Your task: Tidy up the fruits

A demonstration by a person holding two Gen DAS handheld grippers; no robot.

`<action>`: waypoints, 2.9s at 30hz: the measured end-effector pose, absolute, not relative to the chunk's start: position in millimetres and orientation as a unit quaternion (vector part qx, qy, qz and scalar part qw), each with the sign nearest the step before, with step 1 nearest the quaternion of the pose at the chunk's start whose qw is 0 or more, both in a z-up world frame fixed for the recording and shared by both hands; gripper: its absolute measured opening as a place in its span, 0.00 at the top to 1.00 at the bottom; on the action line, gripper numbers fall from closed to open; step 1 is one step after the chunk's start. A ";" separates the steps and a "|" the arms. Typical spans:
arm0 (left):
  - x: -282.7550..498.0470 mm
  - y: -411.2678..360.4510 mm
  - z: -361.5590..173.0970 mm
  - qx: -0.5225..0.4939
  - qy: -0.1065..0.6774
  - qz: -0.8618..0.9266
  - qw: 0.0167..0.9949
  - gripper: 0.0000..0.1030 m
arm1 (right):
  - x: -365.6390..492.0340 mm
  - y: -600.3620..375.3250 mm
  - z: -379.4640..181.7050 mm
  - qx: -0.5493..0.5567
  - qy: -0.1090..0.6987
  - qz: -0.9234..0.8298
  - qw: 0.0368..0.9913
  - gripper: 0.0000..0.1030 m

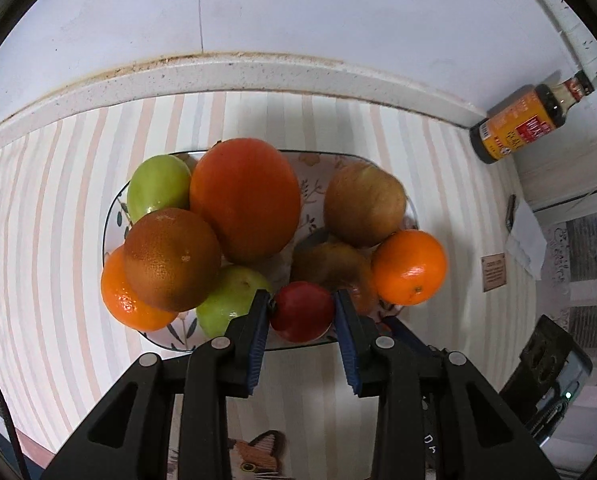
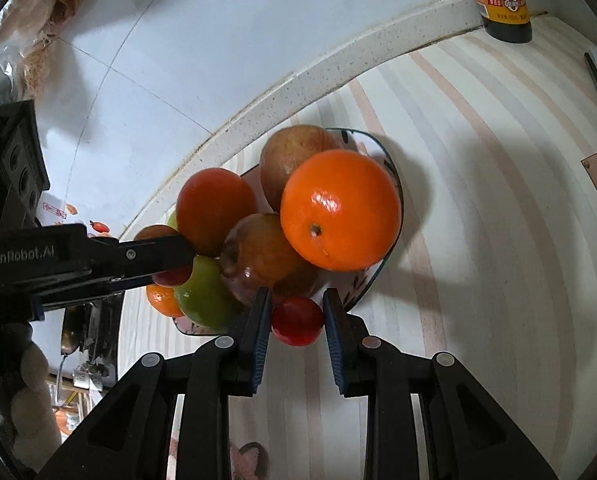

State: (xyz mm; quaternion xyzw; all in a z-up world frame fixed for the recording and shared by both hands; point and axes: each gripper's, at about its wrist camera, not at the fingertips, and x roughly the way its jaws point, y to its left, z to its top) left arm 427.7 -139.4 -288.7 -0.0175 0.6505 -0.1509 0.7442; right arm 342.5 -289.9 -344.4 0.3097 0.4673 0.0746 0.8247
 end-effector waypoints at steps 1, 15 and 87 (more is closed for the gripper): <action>427.8 -138.4 -290.4 -0.015 0.651 -0.149 0.744 0.71 | 340.9 -287.9 -345.4 0.308 0.464 0.075 0.827 0.72; 448.3 -139.8 -292.0 -0.008 0.654 -0.126 0.746 0.68 | 339.7 -293.8 -345.4 0.318 0.460 0.060 0.827 0.66; 41.7 -11.4 -7.1 0.013 0.376 -0.055 0.925 0.06 | -36.5 -216.4 12.8 0.073 0.357 -0.008 0.931 0.02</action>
